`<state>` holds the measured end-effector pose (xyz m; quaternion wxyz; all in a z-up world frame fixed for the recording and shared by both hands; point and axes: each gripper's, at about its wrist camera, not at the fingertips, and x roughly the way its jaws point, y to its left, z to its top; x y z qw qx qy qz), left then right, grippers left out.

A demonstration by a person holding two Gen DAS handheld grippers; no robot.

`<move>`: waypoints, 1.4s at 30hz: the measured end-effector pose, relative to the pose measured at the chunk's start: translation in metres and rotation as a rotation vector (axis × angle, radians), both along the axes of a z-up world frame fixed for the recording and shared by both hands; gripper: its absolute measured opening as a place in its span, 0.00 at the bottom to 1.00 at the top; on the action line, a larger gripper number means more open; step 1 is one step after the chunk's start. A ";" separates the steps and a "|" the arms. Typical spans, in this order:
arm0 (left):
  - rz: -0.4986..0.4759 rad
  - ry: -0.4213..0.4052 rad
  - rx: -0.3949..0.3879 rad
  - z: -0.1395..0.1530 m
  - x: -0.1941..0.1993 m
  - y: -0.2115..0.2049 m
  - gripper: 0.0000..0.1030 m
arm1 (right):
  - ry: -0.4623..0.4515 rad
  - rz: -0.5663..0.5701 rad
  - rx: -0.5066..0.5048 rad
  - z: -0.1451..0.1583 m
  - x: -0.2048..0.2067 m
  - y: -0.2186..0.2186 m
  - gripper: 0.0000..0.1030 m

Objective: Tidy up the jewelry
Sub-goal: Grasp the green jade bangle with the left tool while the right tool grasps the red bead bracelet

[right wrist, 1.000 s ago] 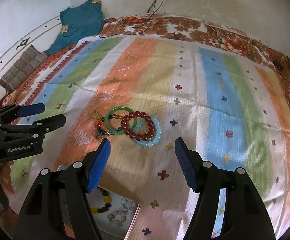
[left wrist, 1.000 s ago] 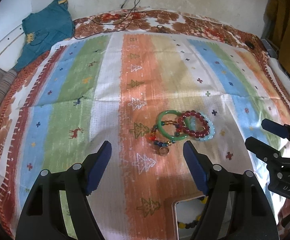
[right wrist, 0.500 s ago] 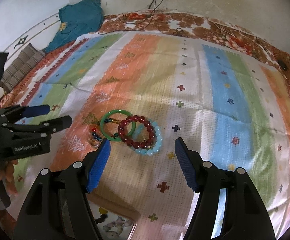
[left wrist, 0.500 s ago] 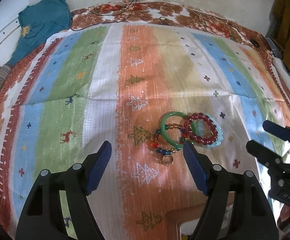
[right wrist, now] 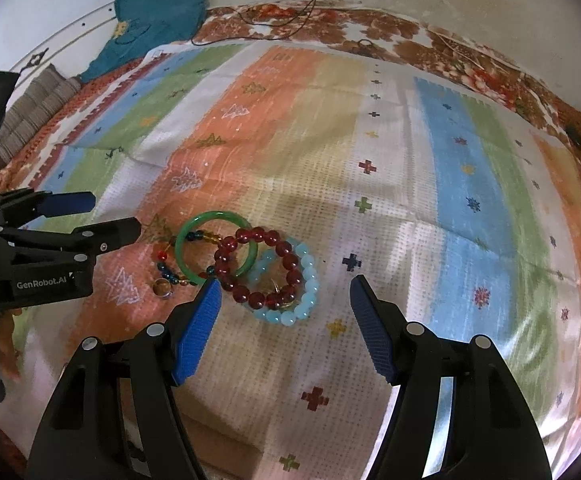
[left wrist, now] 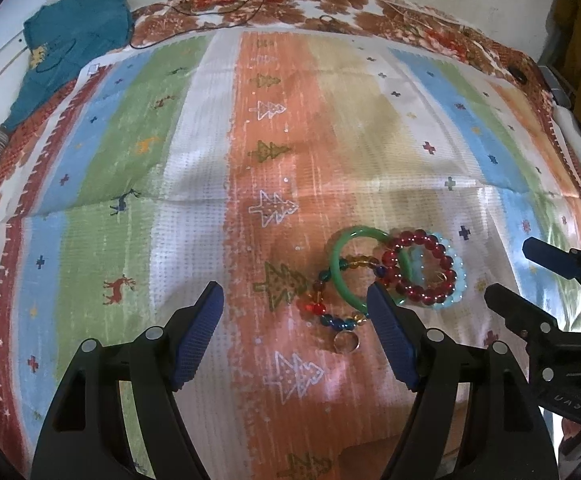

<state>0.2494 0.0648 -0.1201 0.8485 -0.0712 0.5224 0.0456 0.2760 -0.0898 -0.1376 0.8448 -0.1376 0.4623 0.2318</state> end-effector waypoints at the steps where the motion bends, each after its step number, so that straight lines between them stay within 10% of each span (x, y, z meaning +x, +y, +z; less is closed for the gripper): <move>1: 0.000 0.004 -0.002 -0.002 0.001 0.001 0.72 | 0.001 0.004 -0.005 -0.001 0.002 0.002 0.65; 21: -0.030 0.058 -0.021 -0.028 0.029 0.002 0.69 | 0.077 0.041 -0.051 -0.033 0.029 0.022 0.51; 42: -0.079 0.088 -0.015 -0.050 0.044 -0.006 0.41 | 0.093 0.042 -0.075 -0.048 0.044 0.027 0.30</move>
